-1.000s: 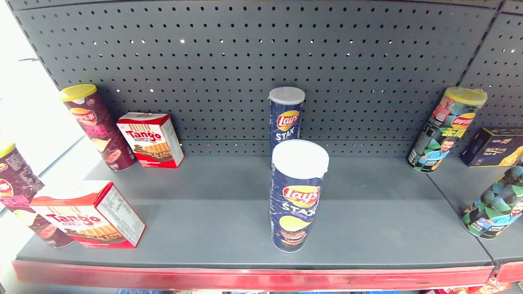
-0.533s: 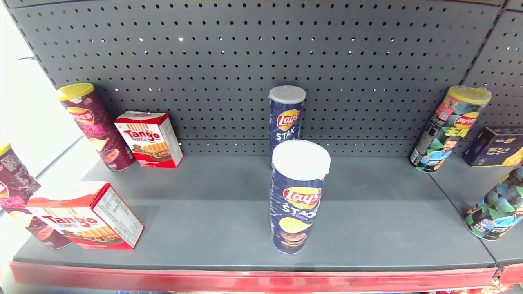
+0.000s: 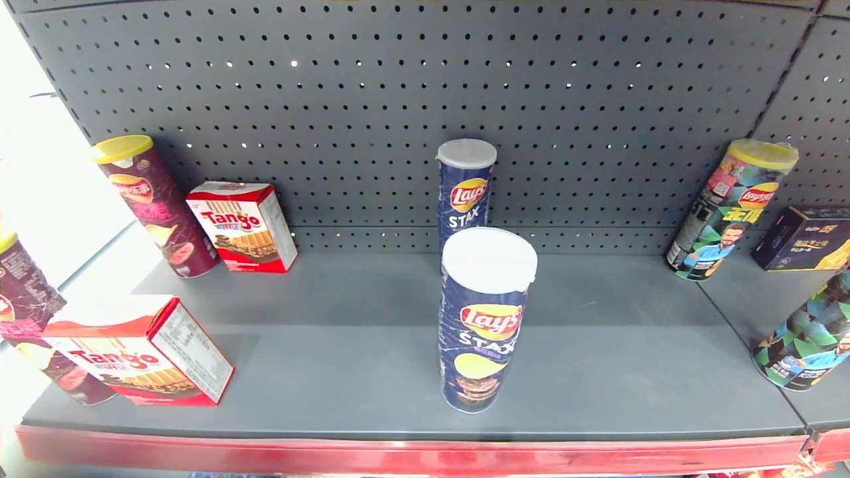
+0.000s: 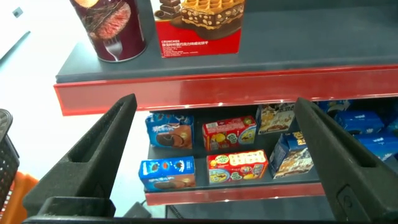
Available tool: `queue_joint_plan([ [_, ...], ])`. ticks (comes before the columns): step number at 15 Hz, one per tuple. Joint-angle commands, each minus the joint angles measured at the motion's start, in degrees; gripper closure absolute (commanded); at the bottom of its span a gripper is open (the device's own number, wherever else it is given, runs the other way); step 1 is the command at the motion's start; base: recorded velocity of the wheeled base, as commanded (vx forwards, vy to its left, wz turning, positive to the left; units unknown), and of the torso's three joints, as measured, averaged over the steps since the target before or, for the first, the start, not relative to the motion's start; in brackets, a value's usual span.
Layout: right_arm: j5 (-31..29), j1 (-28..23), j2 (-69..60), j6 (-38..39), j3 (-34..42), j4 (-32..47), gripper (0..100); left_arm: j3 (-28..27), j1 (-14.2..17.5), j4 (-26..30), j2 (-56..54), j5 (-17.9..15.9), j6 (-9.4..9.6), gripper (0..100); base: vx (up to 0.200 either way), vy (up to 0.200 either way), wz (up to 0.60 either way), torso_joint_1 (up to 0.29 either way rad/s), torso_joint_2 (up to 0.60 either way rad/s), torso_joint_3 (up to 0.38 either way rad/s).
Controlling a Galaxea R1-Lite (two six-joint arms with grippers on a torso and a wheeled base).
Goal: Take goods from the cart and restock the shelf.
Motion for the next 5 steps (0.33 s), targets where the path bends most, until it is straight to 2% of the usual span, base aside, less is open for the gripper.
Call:
queue_joint_plan([
  [1, -0.02, 0.04, 0.08, 0.03, 0.0, 0.01, 0, 0.01, 0.01, -0.01, -0.02, 0.01, 0.02, 0, 0.0, 0.0, 0.0, 0.0, 0.0, 0.0],
  [5, -0.11, -0.05, 0.08, 0.2, 0.0, 0.01, 0, 0.01, 0.01, -0.01, -0.02, 0.01, 0.02, 0, 0.0, 0.0, 0.0, 0.0, 0.0, 0.0],
])
